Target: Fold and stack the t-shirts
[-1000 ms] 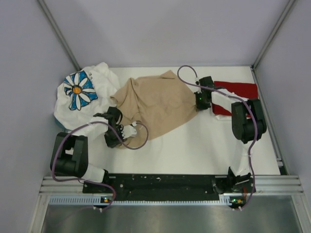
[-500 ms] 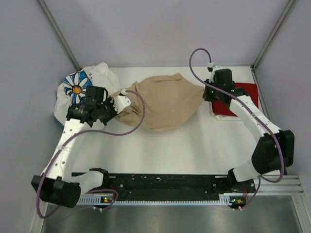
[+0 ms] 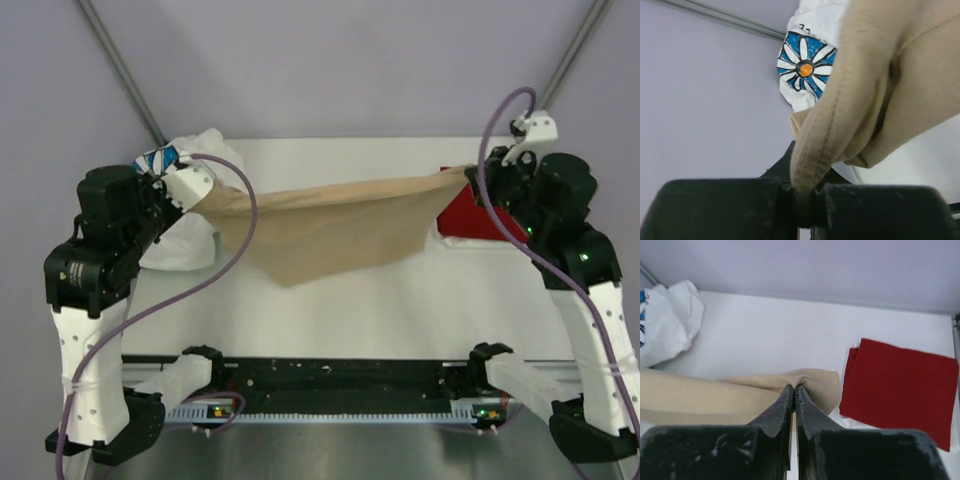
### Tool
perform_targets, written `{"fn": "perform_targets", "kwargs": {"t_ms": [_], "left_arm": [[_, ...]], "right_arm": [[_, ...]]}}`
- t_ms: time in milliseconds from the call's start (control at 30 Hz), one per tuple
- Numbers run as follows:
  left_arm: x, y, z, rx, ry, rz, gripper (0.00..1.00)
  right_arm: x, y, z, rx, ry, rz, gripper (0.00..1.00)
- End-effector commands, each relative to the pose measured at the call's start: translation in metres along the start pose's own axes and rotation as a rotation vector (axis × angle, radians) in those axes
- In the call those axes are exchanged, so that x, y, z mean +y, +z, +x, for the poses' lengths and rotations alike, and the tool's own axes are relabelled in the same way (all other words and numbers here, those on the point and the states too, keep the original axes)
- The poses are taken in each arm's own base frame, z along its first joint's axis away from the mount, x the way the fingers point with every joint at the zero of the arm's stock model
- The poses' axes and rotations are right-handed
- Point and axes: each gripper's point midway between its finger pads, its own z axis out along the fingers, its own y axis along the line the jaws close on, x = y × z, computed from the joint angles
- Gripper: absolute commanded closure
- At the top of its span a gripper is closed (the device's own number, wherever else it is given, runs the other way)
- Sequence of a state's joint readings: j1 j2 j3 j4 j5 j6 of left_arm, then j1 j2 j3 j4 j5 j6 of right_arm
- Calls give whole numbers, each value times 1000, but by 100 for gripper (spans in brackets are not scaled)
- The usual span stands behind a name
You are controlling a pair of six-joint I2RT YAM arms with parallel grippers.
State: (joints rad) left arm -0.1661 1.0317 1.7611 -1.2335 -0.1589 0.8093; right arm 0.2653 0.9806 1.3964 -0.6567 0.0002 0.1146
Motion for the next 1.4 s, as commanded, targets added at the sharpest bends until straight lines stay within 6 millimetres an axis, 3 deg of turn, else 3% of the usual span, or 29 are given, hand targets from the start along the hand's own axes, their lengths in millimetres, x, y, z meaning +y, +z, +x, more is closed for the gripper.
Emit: {"fn": "perform_targets", "kwargs": {"t_ms": [0, 67, 133, 200, 267, 367, 533, 600, 667, 733, 800, 900, 1000, 1133, 1233, 1300, 1367], "left_arm": [[13, -37, 4, -11, -20, -63, 100], [1, -36, 2, -35, -36, -13, 100], [-15, -23, 2, -40, -50, 50, 100], [-29, 0, 3, -30, -55, 103, 100], [-30, 27, 2, -14, -63, 98, 100], [0, 59, -24, -47, -118, 6, 100], [66, 75, -88, -178, -231, -140, 100], [92, 68, -108, -240, -261, -209, 100], [113, 57, -123, -297, -282, -270, 100], [124, 45, -132, -351, -282, -308, 100], [122, 41, -134, -378, -277, -306, 100], [100, 49, -125, -367, -258, -248, 100], [55, 71, -97, -296, -230, -127, 100], [-49, 115, -26, -96, -182, 151, 100], [-134, 121, 35, 70, -116, 425, 100], [-184, 112, 75, 182, -60, 610, 83], [-226, 91, 116, 313, -9, 798, 59]], "right_arm": [[0, -53, -39, -144, -10, 4, 100], [8, -62, -42, -165, -2, -39, 100], [13, -58, -40, -155, 6, -70, 100], [16, -41, -37, -128, 6, -82, 100], [15, -19, -41, -113, -13, -81, 100], [10, 20, -59, -105, -18, -71, 100], [-23, 59, -135, -218, 51, -6, 100], [-29, 61, -165, -272, 61, 5, 100], [-28, 50, -187, -320, 49, 11, 100], [-26, 33, -197, -353, 30, 20, 100], [-25, 18, -192, -355, 17, 27, 100], [-28, 2, -164, -317, 7, 49, 100], [-26, -6, -109, -246, 34, 33, 100], [-17, -10, -7, -108, 142, -19, 100], [-18, -4, 79, 59, 199, -22, 100], [-20, 2, 139, 194, 237, -19, 100], [-16, 4, 173, 279, 271, -37, 100]]}}
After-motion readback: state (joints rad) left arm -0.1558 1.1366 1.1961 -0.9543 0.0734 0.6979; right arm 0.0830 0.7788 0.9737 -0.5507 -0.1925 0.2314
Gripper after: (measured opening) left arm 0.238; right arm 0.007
